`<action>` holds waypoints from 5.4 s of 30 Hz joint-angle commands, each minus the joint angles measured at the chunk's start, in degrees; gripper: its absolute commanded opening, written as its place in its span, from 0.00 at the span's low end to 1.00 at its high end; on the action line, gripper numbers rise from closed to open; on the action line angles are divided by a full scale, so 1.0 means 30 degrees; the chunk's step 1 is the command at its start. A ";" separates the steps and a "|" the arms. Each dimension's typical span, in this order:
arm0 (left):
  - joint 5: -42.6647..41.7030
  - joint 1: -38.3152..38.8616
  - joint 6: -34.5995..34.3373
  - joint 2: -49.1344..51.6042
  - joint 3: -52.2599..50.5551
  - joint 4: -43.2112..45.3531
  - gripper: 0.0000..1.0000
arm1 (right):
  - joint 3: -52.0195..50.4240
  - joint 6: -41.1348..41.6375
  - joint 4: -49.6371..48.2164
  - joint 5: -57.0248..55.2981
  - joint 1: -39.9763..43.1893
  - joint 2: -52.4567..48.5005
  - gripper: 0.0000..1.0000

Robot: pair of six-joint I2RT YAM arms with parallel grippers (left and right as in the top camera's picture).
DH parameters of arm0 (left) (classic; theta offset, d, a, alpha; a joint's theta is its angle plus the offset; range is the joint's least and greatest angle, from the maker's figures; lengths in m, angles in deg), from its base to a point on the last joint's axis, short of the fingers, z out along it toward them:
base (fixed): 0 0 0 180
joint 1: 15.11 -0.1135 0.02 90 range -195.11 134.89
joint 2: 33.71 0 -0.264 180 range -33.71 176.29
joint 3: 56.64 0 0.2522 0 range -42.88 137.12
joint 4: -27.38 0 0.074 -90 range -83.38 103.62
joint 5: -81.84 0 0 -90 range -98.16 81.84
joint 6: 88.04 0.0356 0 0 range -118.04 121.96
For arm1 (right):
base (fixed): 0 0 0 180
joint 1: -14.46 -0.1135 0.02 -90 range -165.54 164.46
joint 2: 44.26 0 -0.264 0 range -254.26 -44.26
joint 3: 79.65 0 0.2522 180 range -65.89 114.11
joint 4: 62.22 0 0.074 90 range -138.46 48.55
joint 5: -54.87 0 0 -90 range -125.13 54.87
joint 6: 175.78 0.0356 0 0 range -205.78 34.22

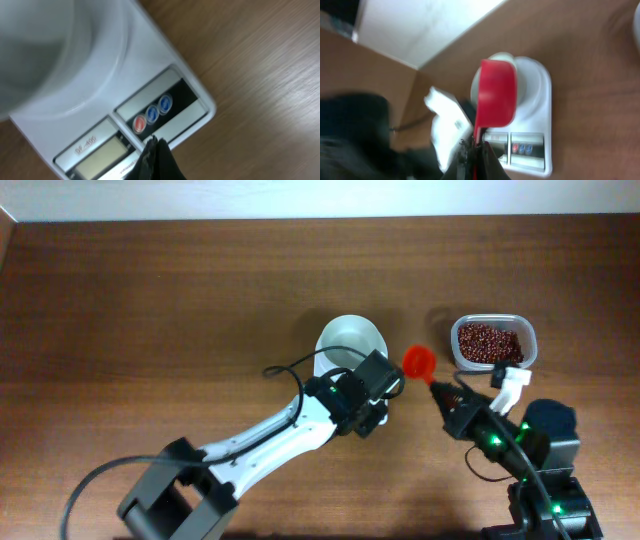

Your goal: Scoop and weigh 50g on scale

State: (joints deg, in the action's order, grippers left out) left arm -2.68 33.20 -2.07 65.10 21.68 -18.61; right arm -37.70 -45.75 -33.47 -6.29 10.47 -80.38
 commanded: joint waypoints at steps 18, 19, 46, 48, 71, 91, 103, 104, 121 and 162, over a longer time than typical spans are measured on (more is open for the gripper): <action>0.1632 -0.0117 0.0357 0.2033 -0.0313 0.1173 0.00 | 0.0335 -0.0211 -0.1370 0.0401 0.1858 0.0299 0.04; 0.1639 -0.0124 0.0364 0.2033 -0.0313 0.1188 0.00 | 0.0328 -0.0211 -0.1370 0.0393 0.1858 0.0299 0.04; 0.1851 -0.0124 0.0364 0.2608 -0.0546 0.2200 0.00 | 0.0328 -0.0211 -0.1355 0.0401 0.1858 0.0299 0.04; 0.1858 -0.0124 0.0364 0.2827 -0.0546 0.2251 0.00 | 0.0328 -0.0211 -0.1355 0.0393 0.1858 0.0299 0.04; 0.1953 0.0036 0.0357 0.2266 -0.0393 -0.0022 0.00 | 0.0328 -0.0204 -0.1362 0.0393 0.1858 0.0299 0.04; 0.3104 -0.3126 0.0357 -0.9369 0.1180 -0.5151 0.99 | 0.0328 -0.0211 -0.1676 0.0386 0.1858 -0.2266 0.04; -0.1982 -0.3060 0.0299 -0.8524 0.0321 -0.3934 0.00 | 0.0328 -0.0204 -0.2229 0.0306 0.1858 -0.2353 0.04; -0.2477 -0.2943 0.0299 -0.8174 0.0073 -0.3847 0.00 | 0.0328 -0.0204 -0.2288 0.0313 0.1858 -0.2353 0.04; -0.0022 -0.0510 0.0444 0.0597 -0.1260 0.1180 0.00 | 0.0328 -0.0204 -0.2353 0.0321 0.1858 -0.2353 0.04; 0.0765 -0.0532 0.1231 0.1960 -0.1260 0.3293 0.00 | 0.0328 -0.0204 -0.2346 0.0466 0.1858 -0.2353 0.04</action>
State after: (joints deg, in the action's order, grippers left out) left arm -1.06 31.50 -0.14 70.36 18.07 -8.84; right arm -37.68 -45.73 -40.16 -5.44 15.56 -87.46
